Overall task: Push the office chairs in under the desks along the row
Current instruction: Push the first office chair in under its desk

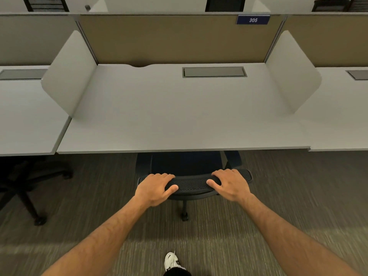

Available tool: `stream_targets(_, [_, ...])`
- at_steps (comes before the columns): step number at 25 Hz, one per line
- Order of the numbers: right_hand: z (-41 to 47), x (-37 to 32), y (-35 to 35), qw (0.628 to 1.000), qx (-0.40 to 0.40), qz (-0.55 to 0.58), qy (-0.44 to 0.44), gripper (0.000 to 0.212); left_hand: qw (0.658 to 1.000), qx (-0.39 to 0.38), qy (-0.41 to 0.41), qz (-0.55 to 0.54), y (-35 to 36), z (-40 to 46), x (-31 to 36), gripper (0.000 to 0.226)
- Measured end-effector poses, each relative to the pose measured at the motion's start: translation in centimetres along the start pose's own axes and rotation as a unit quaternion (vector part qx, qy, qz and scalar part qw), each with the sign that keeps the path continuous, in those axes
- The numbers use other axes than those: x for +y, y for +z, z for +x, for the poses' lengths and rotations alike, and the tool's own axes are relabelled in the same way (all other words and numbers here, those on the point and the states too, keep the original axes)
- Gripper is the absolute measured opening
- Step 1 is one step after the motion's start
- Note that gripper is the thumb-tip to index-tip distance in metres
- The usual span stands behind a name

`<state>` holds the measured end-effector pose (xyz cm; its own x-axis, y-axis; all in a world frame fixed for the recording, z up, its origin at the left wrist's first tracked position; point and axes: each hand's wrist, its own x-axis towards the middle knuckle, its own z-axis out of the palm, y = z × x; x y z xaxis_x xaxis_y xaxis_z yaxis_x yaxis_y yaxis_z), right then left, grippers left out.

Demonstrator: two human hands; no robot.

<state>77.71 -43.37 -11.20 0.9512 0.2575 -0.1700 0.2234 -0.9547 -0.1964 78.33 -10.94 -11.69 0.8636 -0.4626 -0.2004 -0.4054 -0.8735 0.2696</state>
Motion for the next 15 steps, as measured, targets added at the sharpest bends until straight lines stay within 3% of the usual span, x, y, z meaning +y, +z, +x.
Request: stream_targets(15, [9.6,-1.0,-0.7,0.998,0.044,0.009,0.048,0.070,0.999,0.028,0.014,0.019,-2.6,7.4,-6.8,0.073])
